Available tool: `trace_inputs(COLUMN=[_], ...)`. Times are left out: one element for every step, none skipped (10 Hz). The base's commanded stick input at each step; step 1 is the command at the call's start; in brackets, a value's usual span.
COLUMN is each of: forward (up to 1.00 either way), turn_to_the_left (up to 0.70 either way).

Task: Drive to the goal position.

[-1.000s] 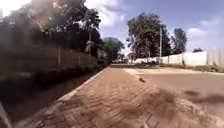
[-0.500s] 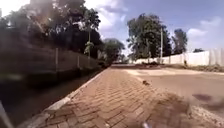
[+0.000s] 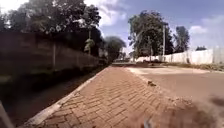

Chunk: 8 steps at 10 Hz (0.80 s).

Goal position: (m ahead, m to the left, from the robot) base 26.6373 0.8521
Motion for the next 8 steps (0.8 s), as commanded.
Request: trace_inputs(forward=[0.7, 0.7, 0.7, 0.7, 0.7, 0.7, 0.7, 0.7], turn_to_the_left=[0.0, 0.0, 0.0, 0.0, 0.0, 0.0, 0.0, 0.0])
